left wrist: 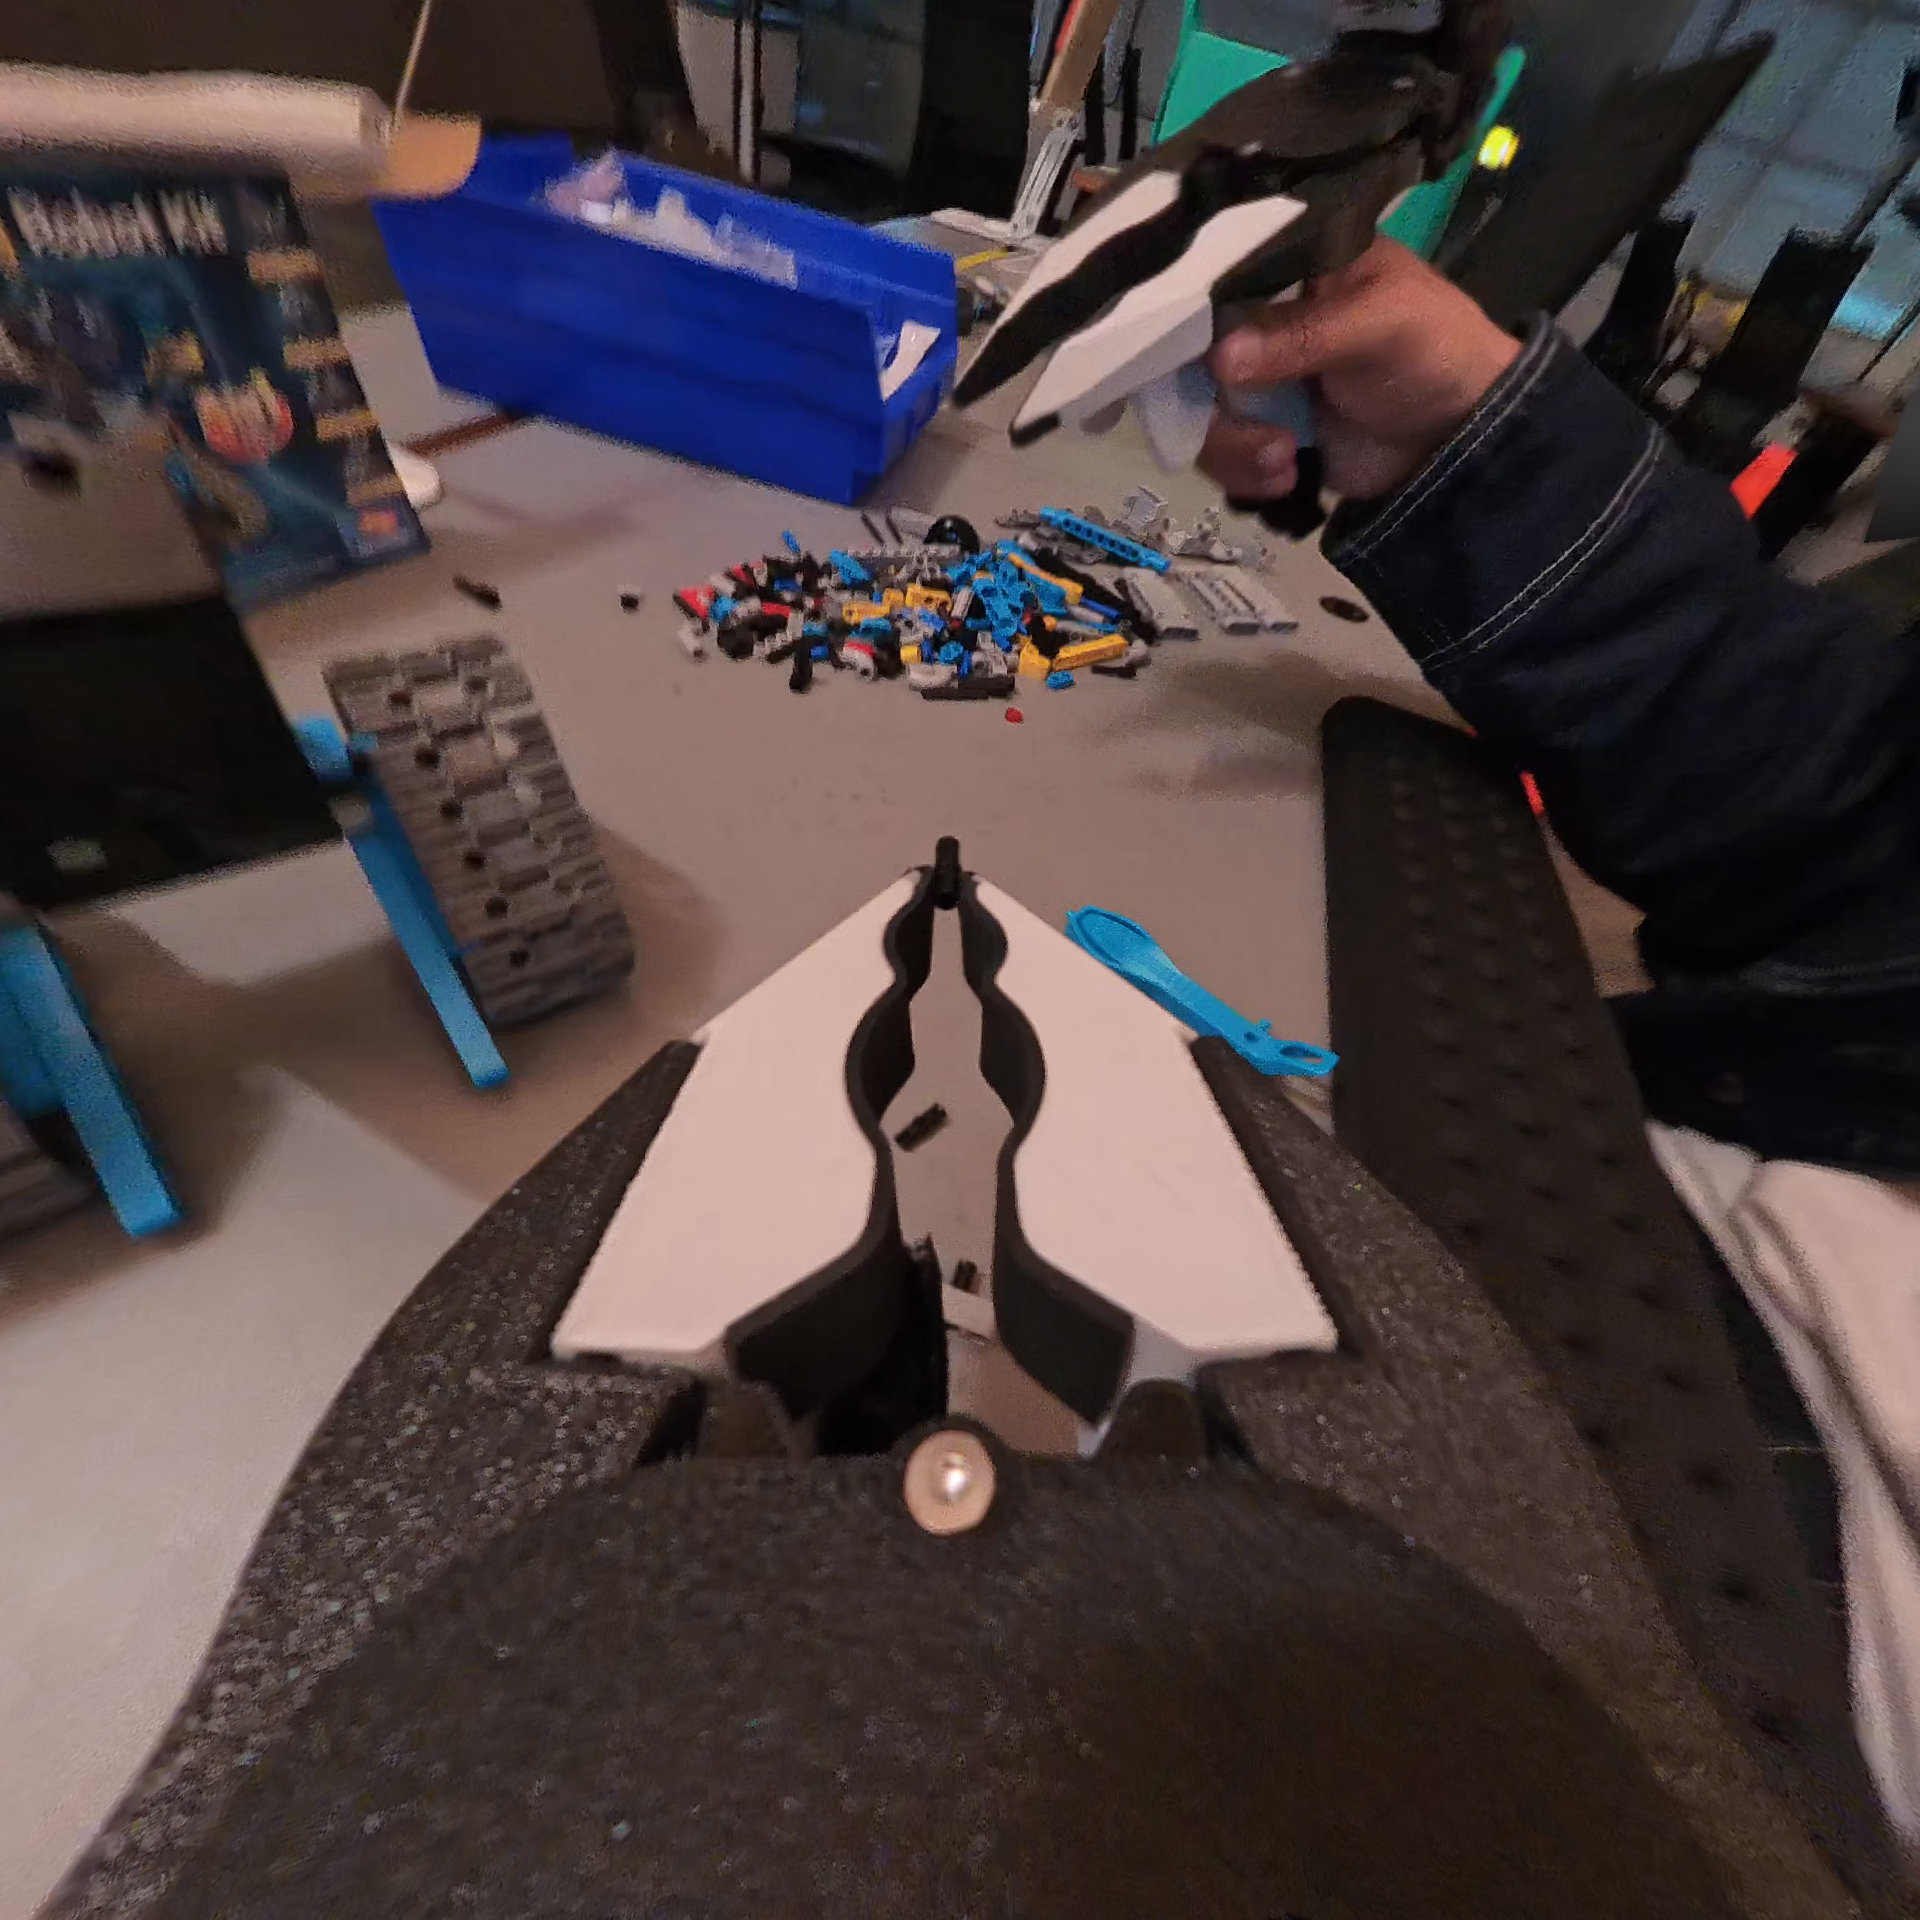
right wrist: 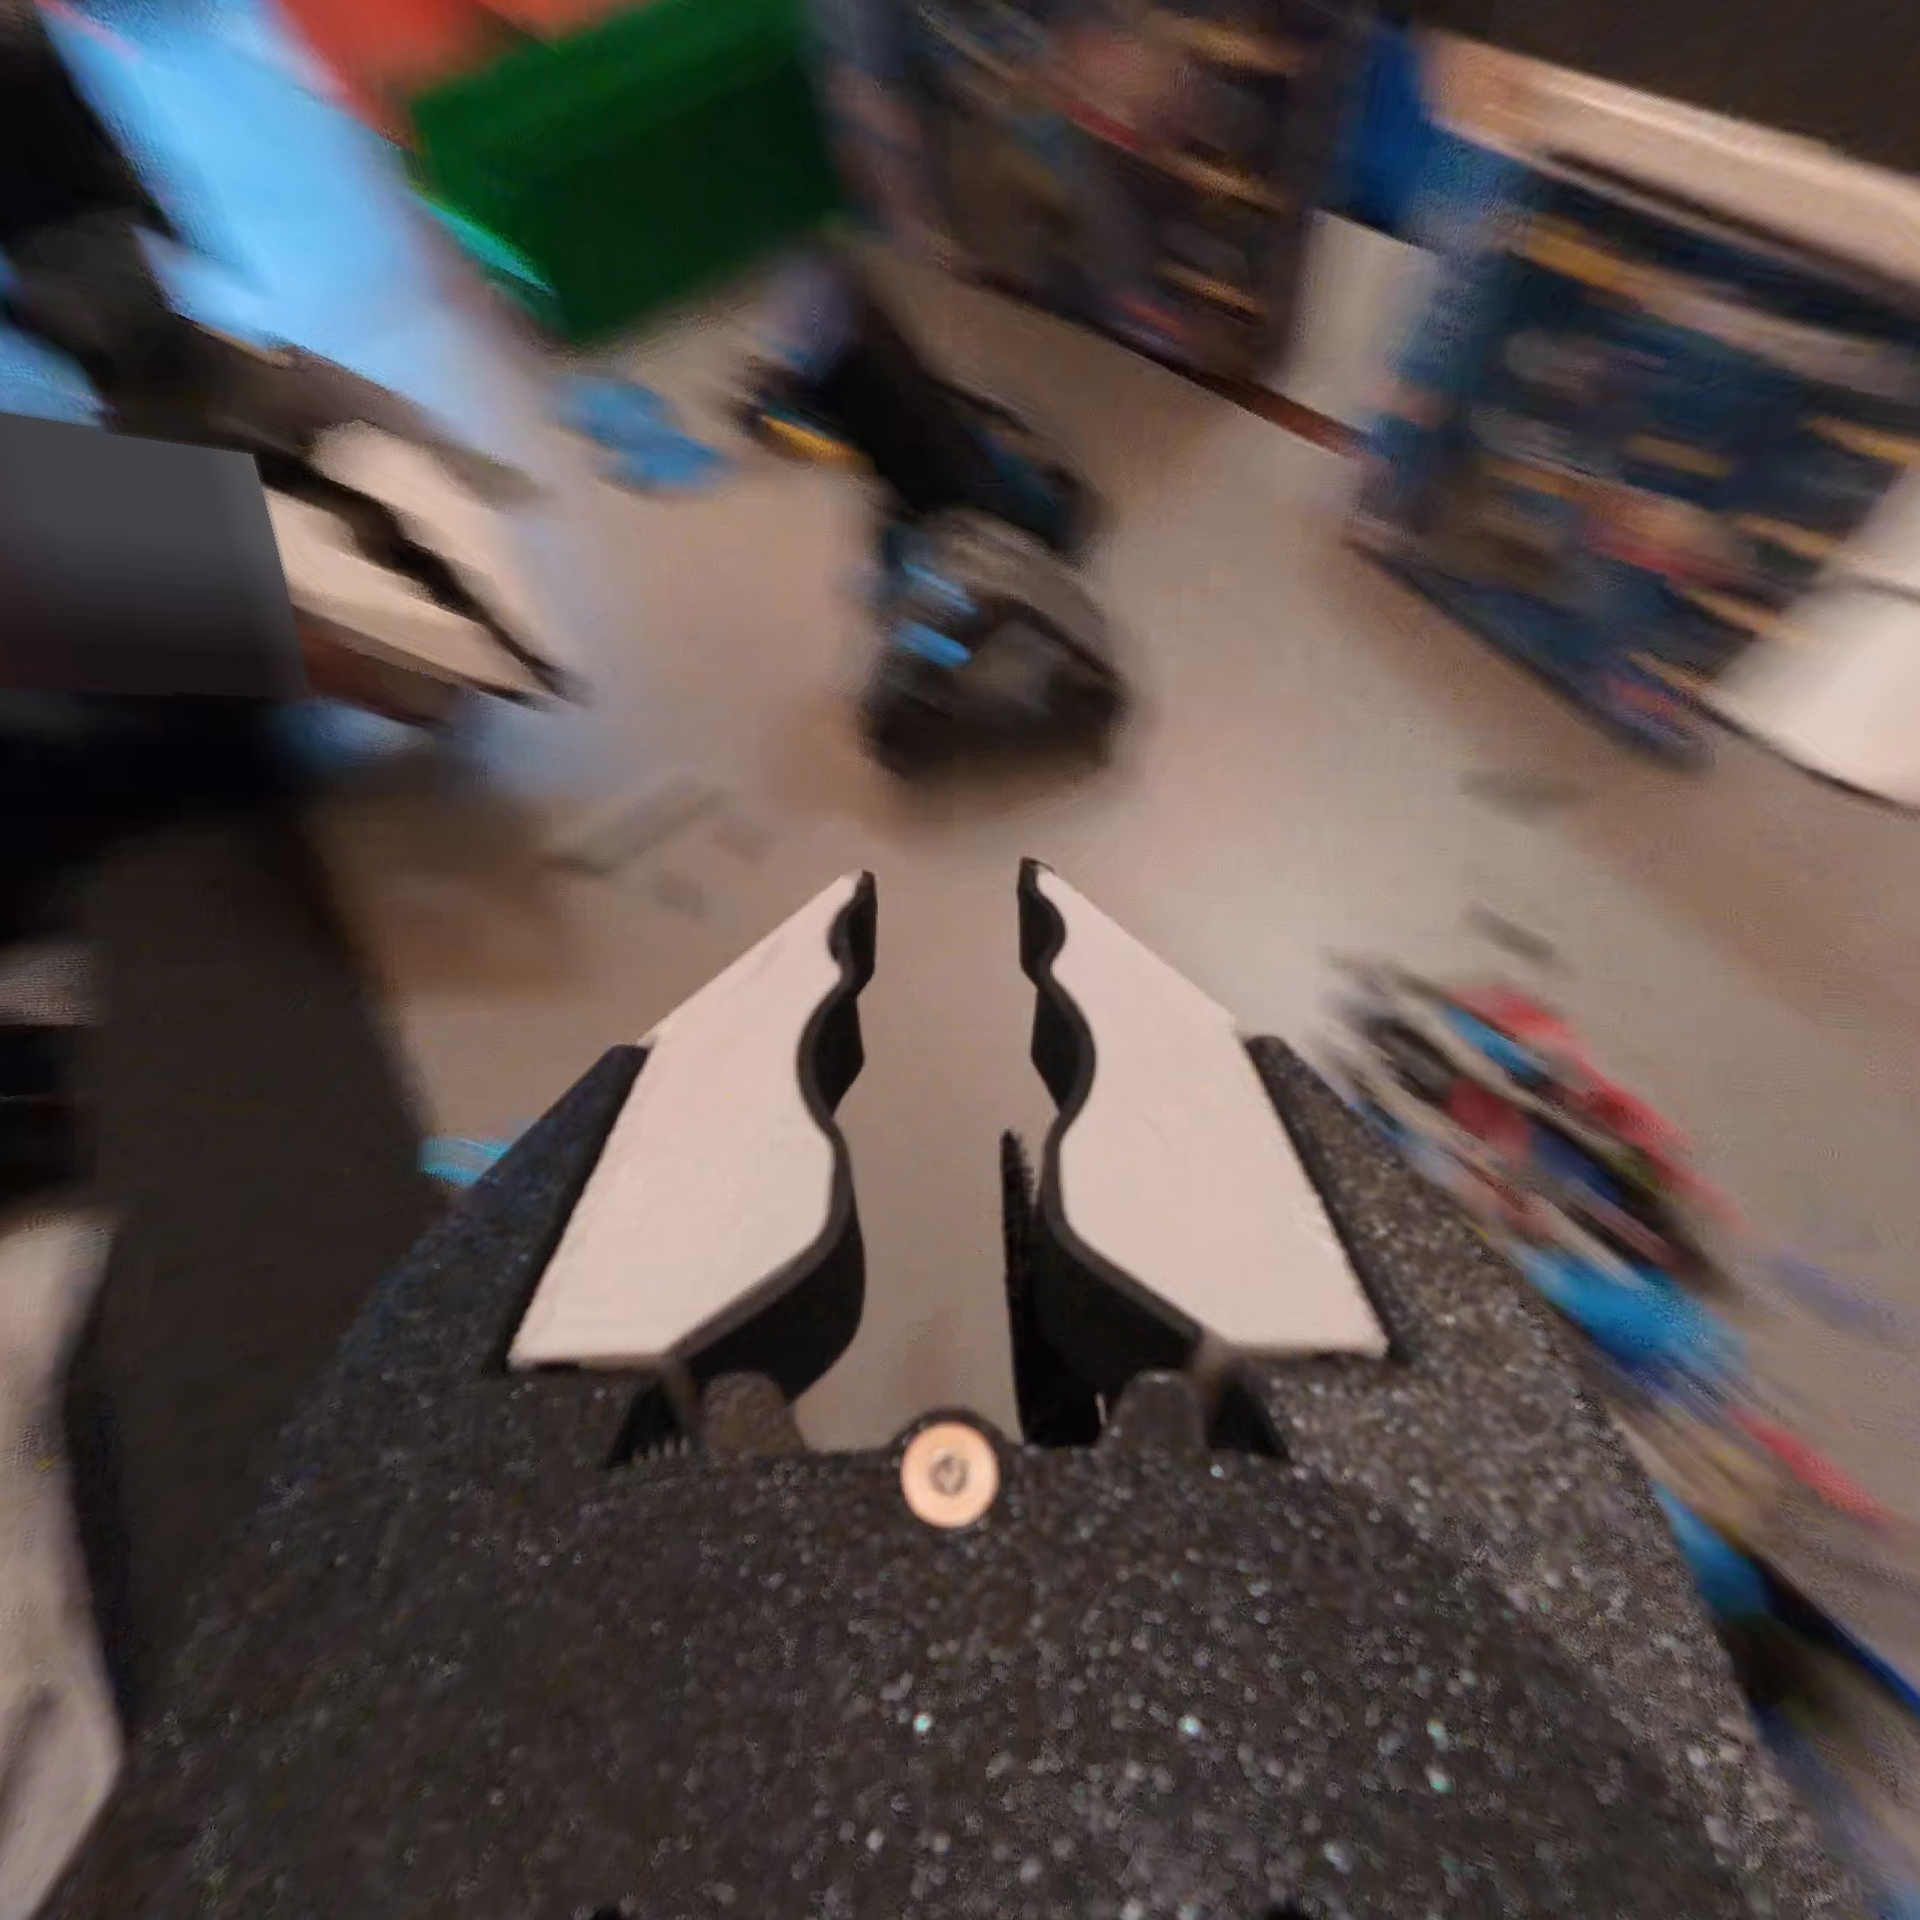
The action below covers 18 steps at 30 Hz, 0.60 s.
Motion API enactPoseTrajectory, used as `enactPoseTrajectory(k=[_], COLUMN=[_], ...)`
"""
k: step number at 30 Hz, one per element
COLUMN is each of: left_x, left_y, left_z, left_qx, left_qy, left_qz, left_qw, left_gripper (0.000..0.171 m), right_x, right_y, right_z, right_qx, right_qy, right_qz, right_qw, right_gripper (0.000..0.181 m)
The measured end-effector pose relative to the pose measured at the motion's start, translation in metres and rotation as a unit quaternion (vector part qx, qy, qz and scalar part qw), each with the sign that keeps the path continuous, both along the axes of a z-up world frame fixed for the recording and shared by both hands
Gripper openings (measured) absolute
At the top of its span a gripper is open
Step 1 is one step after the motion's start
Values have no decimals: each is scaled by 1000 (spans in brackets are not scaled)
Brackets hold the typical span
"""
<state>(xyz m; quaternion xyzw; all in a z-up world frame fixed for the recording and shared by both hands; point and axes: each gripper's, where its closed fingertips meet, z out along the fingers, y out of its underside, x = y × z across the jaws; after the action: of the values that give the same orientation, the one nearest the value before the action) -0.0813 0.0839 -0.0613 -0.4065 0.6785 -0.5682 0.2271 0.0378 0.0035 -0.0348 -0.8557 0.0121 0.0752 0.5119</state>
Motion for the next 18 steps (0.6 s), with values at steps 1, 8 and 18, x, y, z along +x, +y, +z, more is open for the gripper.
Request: enactPoseTrajectory(k=[1,8,18], left_x=[-1,-10,-8], left_y=[-2,-11,-15], left_z=[5,27,20], left_qx=[30,159,200], left_qy=[-31,-177,-181], left_qz=[5,18,16], left_qw=[999,971,963], left_gripper=[3,3,3], right_x=[-38,-126,-131], right_y=[24,67,70], right_z=[3,6,-5], right_qx=[32,41,34], right_qy=[58,419,429], right_qz=[58,223,220], right_qw=[996,879,876], right_gripper=[24,34,7])
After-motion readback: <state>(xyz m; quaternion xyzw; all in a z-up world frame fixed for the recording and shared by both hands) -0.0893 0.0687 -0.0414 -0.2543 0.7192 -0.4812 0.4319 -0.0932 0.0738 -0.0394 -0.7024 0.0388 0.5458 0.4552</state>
